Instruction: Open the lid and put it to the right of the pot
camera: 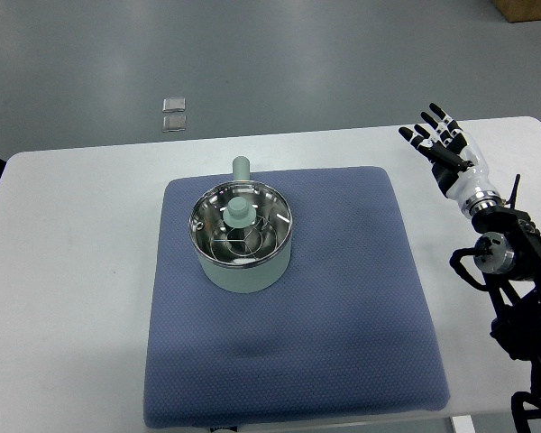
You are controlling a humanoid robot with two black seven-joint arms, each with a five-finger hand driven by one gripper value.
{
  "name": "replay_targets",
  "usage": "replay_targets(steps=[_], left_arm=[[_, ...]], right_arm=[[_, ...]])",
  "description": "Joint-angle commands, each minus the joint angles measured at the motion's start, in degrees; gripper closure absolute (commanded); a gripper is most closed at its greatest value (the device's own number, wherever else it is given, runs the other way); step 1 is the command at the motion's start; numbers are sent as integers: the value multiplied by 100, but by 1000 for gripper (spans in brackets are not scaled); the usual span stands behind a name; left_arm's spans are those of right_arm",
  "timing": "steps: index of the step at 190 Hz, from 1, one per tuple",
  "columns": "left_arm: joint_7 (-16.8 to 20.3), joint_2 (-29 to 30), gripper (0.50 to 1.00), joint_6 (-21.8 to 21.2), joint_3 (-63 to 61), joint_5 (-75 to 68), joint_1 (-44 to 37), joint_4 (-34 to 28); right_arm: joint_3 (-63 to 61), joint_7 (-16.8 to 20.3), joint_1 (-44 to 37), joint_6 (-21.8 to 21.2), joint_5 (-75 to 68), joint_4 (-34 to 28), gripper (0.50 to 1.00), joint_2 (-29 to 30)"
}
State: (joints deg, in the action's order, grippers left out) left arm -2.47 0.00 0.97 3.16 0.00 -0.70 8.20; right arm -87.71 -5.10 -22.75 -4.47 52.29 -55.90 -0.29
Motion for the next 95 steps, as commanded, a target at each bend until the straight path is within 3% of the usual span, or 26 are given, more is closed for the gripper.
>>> replay_targets(steps=[1, 95], left_arm=[[1, 0, 500, 0, 0, 0, 0, 6], [1, 0, 500, 0, -9, 0, 0, 6]], right_arm=[[0, 0, 7, 7, 1, -9, 572, 3], [0, 0, -19, -1, 1, -26, 572, -15]])
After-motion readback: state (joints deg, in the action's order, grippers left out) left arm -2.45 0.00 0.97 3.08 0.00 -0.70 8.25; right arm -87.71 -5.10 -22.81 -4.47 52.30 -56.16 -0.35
